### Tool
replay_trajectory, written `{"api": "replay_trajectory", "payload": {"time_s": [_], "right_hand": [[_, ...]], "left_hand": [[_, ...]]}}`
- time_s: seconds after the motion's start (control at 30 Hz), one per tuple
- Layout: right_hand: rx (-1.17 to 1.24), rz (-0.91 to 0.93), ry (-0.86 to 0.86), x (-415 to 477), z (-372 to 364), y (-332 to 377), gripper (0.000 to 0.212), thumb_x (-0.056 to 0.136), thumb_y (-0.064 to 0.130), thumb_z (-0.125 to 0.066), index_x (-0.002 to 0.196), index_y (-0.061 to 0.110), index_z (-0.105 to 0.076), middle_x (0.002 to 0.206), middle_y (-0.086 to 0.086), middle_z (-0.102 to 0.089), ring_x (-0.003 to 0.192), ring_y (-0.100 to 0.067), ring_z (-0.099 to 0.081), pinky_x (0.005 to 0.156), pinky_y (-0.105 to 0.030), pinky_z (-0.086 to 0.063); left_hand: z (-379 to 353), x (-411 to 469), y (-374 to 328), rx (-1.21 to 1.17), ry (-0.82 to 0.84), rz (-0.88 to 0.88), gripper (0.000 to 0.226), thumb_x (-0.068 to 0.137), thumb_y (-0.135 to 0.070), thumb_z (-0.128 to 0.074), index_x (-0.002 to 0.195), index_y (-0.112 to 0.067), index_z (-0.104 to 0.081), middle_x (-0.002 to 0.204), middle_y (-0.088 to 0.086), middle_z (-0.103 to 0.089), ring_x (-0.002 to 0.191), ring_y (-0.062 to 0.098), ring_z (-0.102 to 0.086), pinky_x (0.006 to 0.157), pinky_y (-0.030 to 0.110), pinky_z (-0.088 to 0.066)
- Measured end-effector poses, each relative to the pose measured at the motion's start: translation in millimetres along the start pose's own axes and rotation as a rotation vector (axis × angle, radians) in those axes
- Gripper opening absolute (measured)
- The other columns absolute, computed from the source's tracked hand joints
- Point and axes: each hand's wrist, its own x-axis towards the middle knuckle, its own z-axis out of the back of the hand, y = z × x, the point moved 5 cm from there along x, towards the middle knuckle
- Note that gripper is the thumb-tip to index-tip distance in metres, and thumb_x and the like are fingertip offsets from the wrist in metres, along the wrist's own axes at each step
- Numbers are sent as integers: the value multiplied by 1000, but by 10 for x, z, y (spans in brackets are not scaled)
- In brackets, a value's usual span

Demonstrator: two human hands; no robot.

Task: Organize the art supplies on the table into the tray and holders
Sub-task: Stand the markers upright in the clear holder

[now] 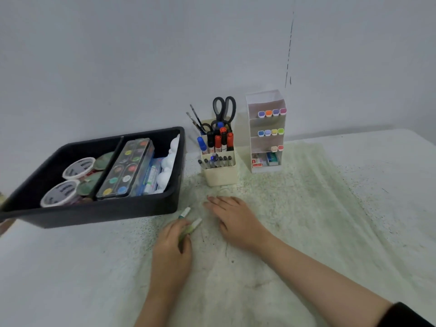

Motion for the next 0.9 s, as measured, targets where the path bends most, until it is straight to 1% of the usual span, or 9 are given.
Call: {"api": "replay_trajectory", "payload": {"time_s": [0.1,0.17,0.23,0.33,0.43,0.53,0.7,0.8,0.9], "right_hand": [[53,35,91,90,-87,172,60,85,10,-35,145,18,-35,151,-4,-34,140,-23,-28,114,-45,-15],[66,71,96,129,-107,268,58,88,7,-40,145,20,-35,152,-3,-33,142,-22,-25,115,-45,-12],[80,103,108,147,-111,336,50,90,9,-43,139,20,-45,150,-4,-36,141,-23,-27,115,-45,-14],[94,144,58,145,-61,375,27,90,17,-53,113,17,-66,140,-5,-50,131,-24,-42,110,-43,-28],[154,99,14,101,29,333,16,84,17,-59,96,15,-70,121,-3,-64,112,-19,-53,101,-35,-36],[166,26,-22,50,158,252,11,78,13,-60,86,15,-66,98,1,-67,97,-17,-55,92,-37,-43],[86,-38,29,-21,258,188,30,80,14,-55,107,22,-65,110,8,-64,109,-14,-50,95,-28,-33],[78,46,76,-73,174,303,38,86,25,-53,123,26,-60,118,10,-62,112,-13,-49,95,-31,-31],[38,106,108,-96,67,423,38,89,36,-49,125,27,-59,113,9,-66,105,-16,-52,89,-32,-33]], "left_hand": [[147,-53,83,44,-23,18,33,70,-1,-59,102,-9,-66,102,3,-65,93,16,-54,86,16,-35],[229,-90,133,104,-42,24,33,67,-11,-55,98,-11,-67,96,3,-66,86,21,-56,80,26,-40],[286,-130,161,154,-49,44,31,65,-14,-59,95,-12,-68,92,2,-66,80,23,-57,73,32,-42],[328,-177,177,178,-55,88,26,69,-16,-73,94,-15,-68,91,0,-64,77,14,-47,70,31,-37],[369,-167,232,154,-82,158,25,79,-27,-63,99,-14,-68,94,1,-65,82,12,-44,73,31,-35],[387,-112,317,111,-76,254,21,88,-16,-62,107,-11,-69,103,6,-64,90,12,-42,79,30,-34],[337,-4,358,171,21,229,20,76,-18,-74,97,-18,-74,97,-2,-67,87,11,-43,75,32,-40],[295,-21,312,165,49,201,22,71,-10,-76,91,-21,-73,91,-4,-68,84,13,-46,73,33,-41],[292,-72,278,123,34,163,27,71,-2,-75,91,-21,-71,84,-8,-68,80,16,-52,70,31,-39]]}}
